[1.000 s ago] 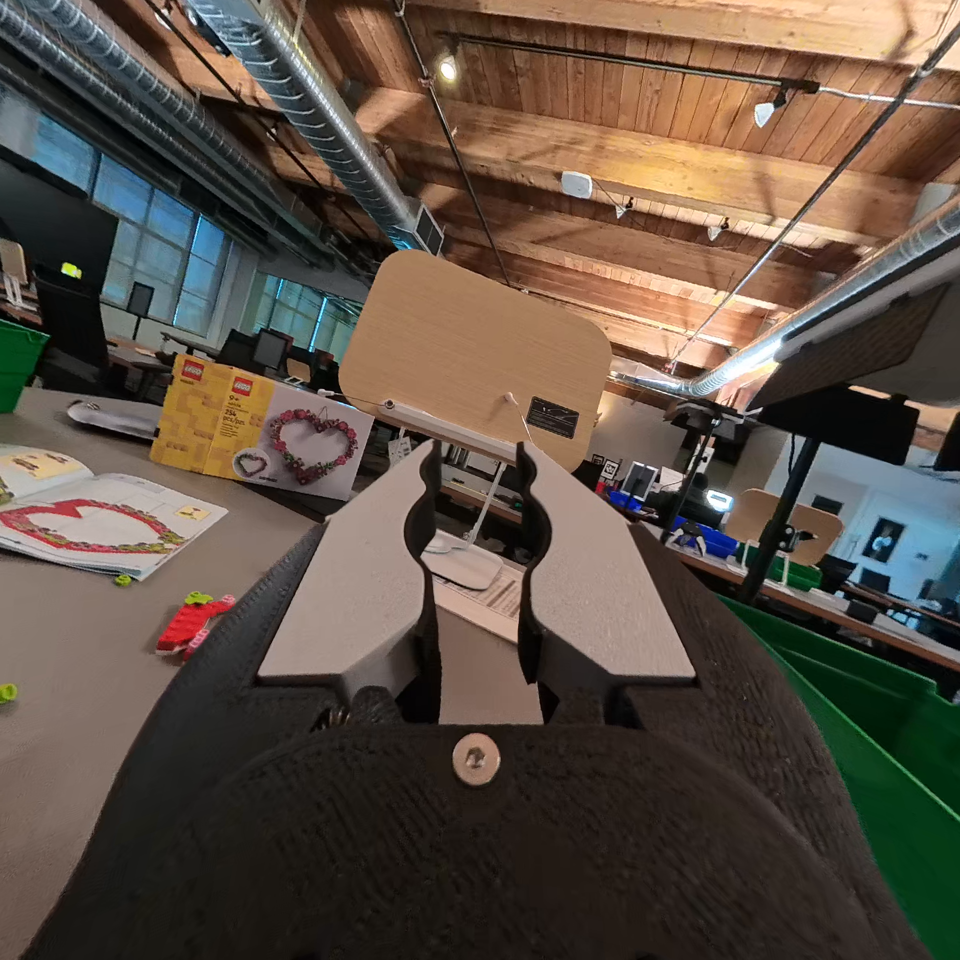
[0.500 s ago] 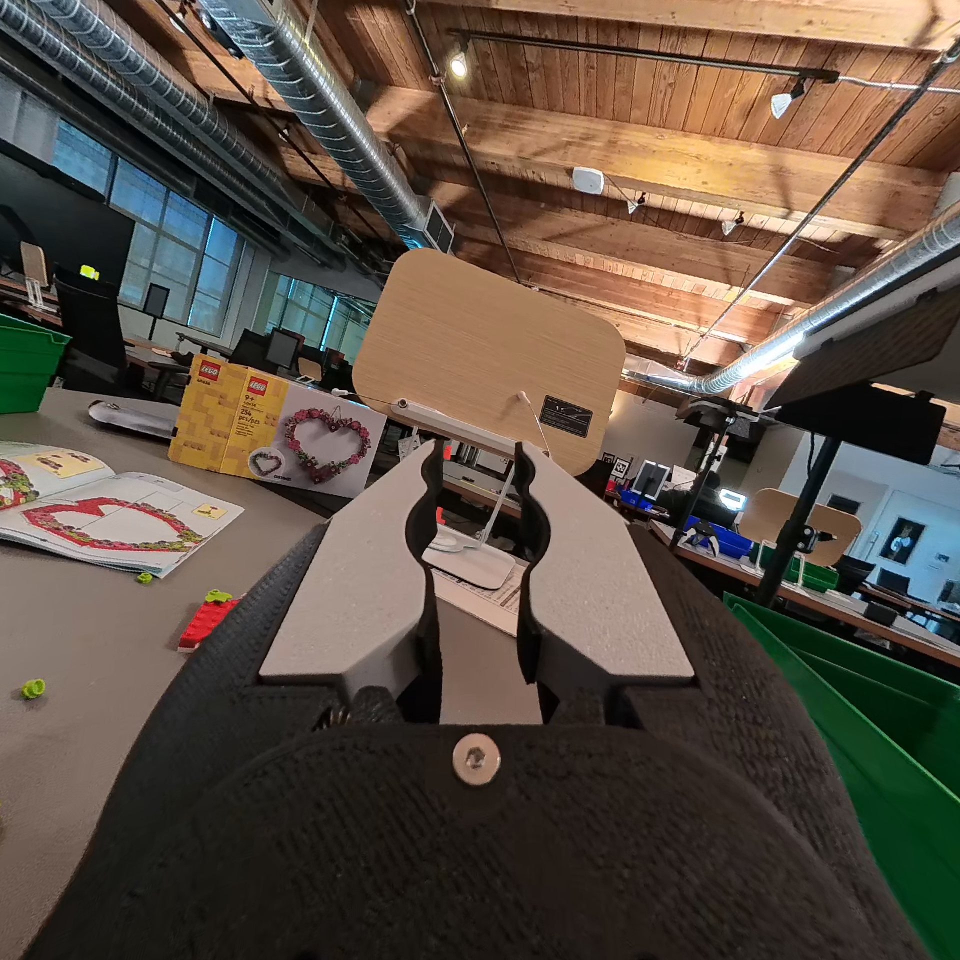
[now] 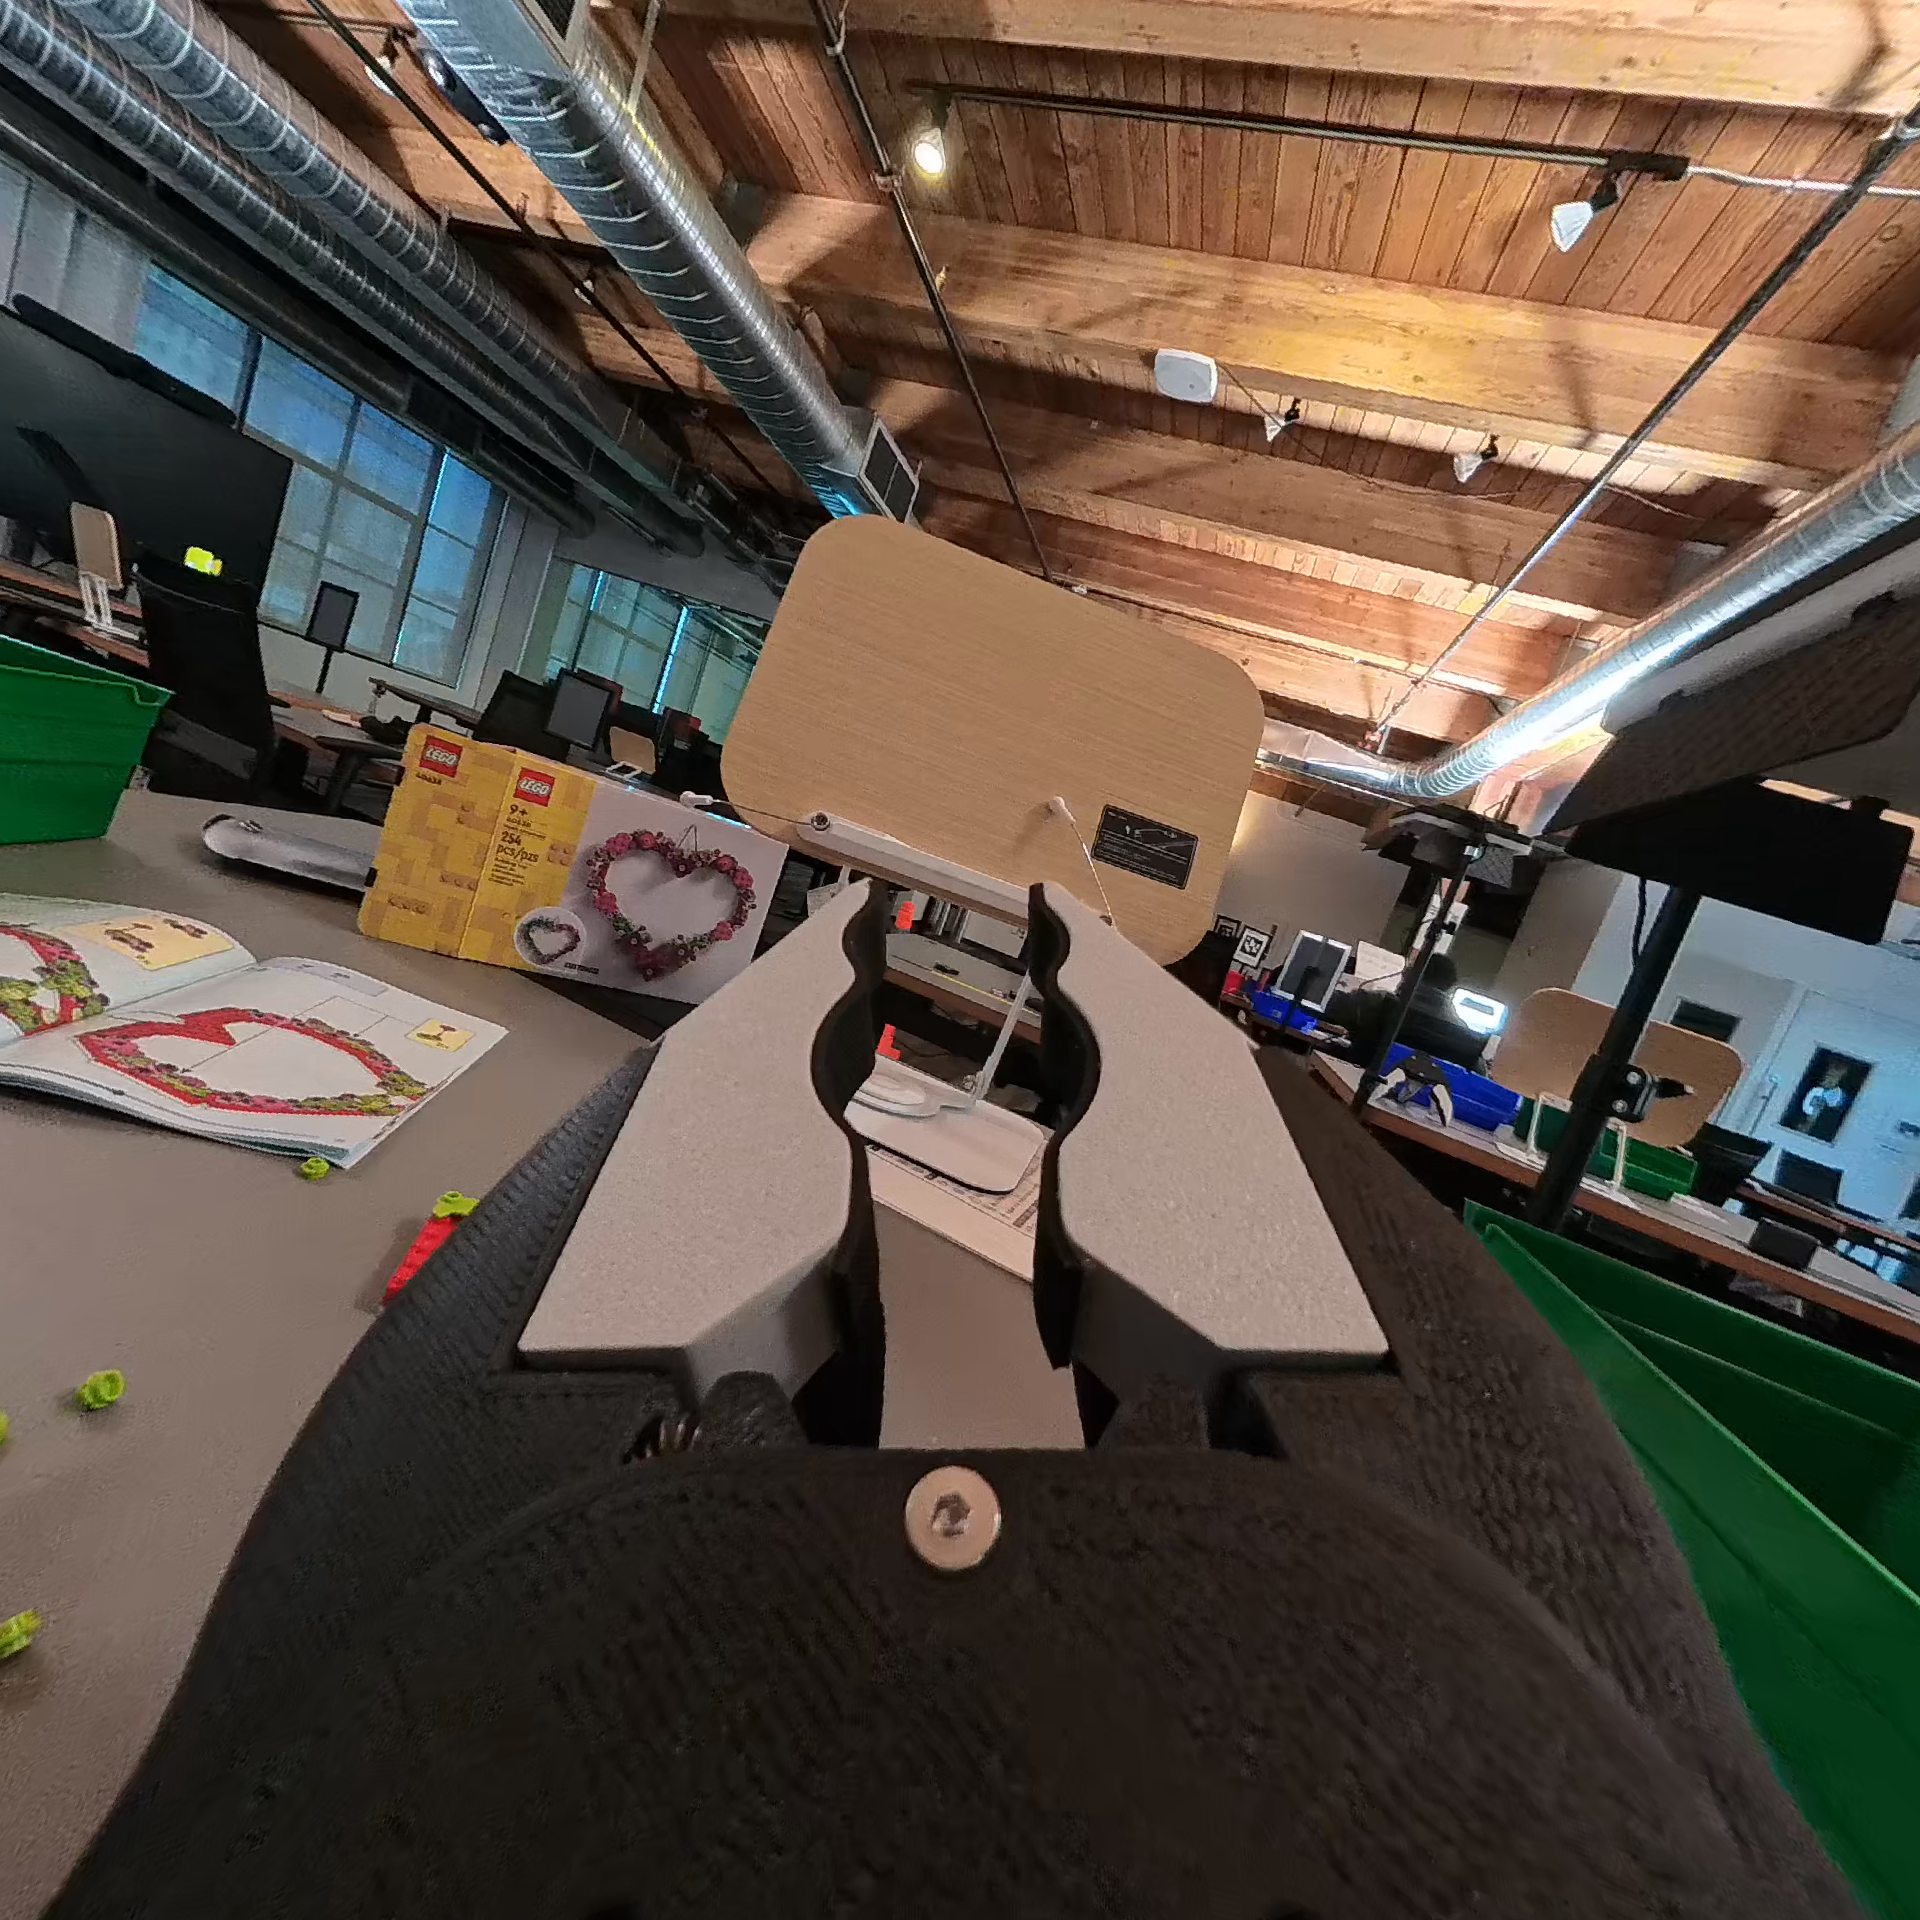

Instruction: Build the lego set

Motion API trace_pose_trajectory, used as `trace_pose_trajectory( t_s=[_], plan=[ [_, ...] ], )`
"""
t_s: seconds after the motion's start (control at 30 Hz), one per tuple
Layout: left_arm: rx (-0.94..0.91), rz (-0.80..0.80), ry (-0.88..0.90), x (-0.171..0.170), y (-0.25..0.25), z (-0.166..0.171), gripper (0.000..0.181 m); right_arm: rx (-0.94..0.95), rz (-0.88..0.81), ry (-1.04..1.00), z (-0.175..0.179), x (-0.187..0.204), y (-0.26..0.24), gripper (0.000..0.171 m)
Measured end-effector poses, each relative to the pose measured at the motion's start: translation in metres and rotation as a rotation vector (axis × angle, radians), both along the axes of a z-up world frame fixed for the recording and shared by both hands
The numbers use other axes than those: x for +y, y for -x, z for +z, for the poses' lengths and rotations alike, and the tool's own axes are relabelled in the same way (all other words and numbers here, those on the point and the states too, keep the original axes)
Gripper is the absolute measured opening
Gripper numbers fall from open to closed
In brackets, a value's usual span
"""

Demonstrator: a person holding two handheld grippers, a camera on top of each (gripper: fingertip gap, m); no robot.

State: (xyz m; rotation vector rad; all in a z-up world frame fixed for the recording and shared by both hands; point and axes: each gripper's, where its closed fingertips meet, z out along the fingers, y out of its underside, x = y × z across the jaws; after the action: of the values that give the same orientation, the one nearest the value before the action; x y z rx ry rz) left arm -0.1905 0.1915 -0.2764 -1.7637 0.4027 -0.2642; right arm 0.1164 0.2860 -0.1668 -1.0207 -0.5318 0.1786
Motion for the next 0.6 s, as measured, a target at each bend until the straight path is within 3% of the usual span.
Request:
trace_pose_trajectory(
  t_s=[0.1, 0.23, 0.3, 0.6],
  plan=[
    [0.054, -0.070, 0.164, -0.002, -0.003, -0.025, 0.024, 0.010, -0.001, 0.005, 0.000, 0.001, -0.002, 0.025],
    [0.027, -0.117, 0.299, -0.003, -0.006, -0.041, 0.017, 0.018, -0.003, 0.006, 0.001, 0.001, -0.003, 0.025],
    [0.003, -0.152, 0.342, -0.005, -0.009, -0.045, 0.012, 0.024, -0.003, 0.005, 0.002, 0.002, -0.004, 0.025],
    [0.107, -0.180, 0.418, -0.003, -0.005, -0.062, 0.020, 0.034, -0.006, 0.013, 0.001, 0.004, -0.007, 0.025]
  ],
)
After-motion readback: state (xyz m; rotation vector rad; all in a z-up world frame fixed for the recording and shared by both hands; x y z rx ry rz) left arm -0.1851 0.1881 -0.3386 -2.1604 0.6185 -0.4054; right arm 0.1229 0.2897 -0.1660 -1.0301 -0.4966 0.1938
